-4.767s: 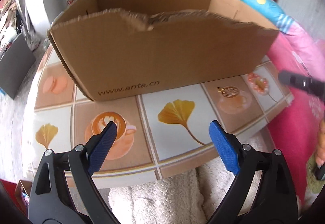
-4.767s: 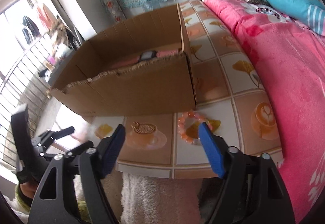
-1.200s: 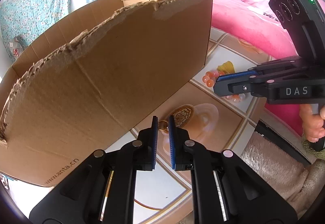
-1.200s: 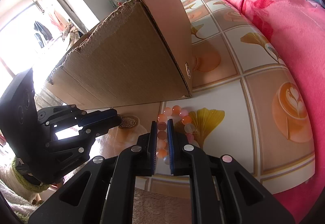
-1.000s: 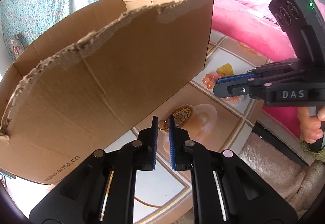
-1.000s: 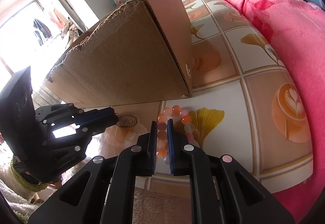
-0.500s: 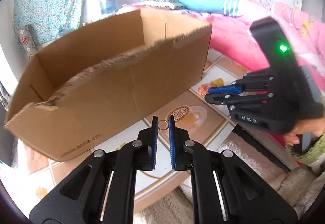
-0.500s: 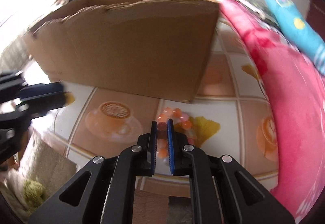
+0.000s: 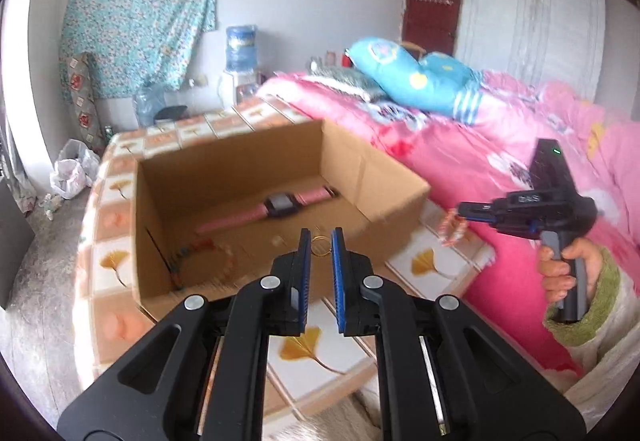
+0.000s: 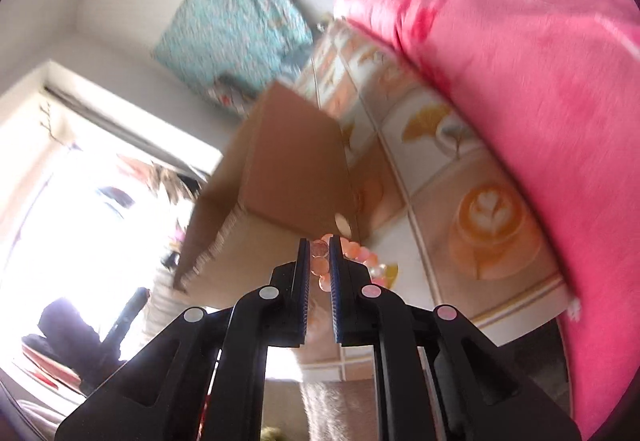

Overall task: Organize jewelry
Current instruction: 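Lift the bracelet with the right tool while the left tool carries the pendant over the box, then open both tools above the box to drop the bracelet and pendant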

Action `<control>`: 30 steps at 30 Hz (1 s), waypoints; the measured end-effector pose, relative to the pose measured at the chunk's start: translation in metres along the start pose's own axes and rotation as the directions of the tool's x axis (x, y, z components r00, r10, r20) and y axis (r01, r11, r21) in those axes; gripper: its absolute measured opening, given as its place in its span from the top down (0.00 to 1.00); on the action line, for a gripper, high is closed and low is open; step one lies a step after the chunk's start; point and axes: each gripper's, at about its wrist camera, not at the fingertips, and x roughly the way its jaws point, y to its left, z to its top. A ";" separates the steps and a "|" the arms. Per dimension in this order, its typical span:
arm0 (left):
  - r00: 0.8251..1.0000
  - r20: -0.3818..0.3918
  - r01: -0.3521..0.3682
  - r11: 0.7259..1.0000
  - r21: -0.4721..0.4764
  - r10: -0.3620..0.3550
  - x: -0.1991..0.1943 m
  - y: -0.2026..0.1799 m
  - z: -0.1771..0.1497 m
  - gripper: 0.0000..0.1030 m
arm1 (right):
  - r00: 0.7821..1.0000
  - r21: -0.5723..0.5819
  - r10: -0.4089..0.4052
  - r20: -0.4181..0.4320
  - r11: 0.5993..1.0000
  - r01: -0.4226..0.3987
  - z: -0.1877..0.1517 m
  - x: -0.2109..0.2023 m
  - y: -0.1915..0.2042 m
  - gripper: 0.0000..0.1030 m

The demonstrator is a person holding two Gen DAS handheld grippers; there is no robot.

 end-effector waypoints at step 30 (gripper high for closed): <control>0.867 -0.498 -0.052 0.986 -0.156 -0.033 0.143 0.080 0.019 0.78 | 0.969 -0.370 0.061 -0.239 0.917 -0.149 0.092 0.104 0.124 0.90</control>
